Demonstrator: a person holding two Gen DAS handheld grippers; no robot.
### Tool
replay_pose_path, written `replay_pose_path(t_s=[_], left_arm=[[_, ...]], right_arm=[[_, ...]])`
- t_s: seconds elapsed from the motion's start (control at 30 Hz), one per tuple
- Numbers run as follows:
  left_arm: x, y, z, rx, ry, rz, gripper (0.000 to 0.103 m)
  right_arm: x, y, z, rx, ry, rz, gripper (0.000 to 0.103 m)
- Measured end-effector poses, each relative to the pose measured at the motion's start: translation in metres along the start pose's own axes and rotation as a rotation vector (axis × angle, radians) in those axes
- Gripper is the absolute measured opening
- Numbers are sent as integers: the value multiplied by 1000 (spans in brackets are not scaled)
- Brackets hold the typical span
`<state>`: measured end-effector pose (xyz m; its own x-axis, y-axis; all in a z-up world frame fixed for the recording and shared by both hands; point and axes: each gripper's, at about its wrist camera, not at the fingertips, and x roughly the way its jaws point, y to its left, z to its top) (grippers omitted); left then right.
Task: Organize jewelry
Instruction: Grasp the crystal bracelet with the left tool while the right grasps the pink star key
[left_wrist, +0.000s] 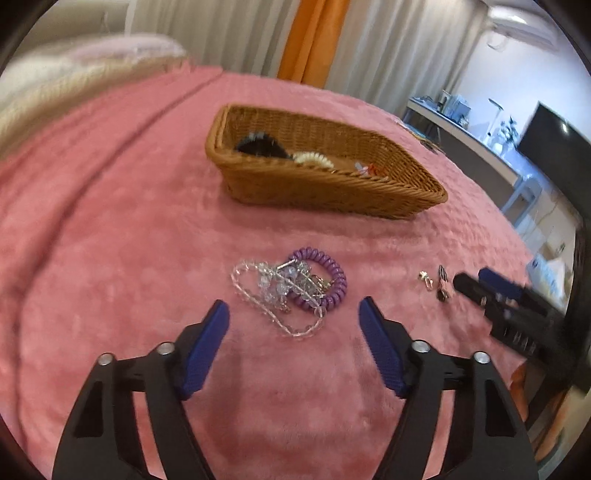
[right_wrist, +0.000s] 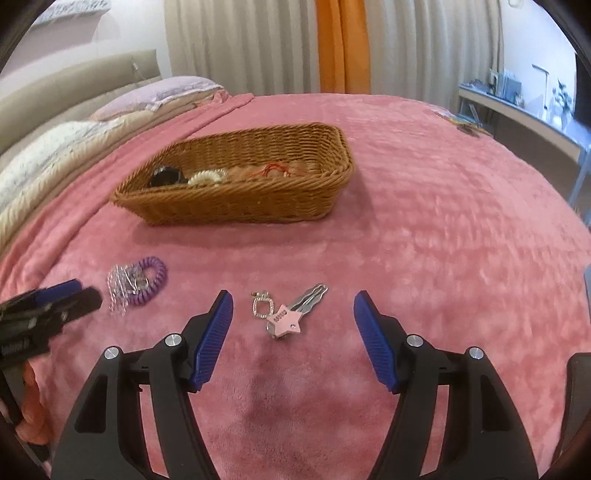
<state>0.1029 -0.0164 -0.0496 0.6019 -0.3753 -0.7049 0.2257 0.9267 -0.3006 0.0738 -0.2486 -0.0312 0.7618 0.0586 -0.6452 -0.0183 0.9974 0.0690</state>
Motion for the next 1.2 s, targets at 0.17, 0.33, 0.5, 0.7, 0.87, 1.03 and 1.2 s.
replay_pose_path(t_s=[0.17,0.33,0.5,0.7,0.87,1.03,1.2], left_arm=[[9,26,8,-141,36,-93,47],[21,26,13,-162,63,-99,35],[29,26,18,-179,73,-89,32],[25,25,17,-122,88,-80,8],[2,35,6,-69,89,-95,8],[-20,41,-7,-13,100,-103,8],[-28,50,-22,2,126,-125,8]], right_arm=[[3,0,-2,-6,6,2,65],[5,-7,-2,27,14,25,65],[5,-8,-3,34,18,33,65],[6,-10,-3,43,18,38,65],[6,-11,-2,53,20,44,65],[6,-11,-3,51,18,44,65],[7,-15,-3,69,31,60,65]])
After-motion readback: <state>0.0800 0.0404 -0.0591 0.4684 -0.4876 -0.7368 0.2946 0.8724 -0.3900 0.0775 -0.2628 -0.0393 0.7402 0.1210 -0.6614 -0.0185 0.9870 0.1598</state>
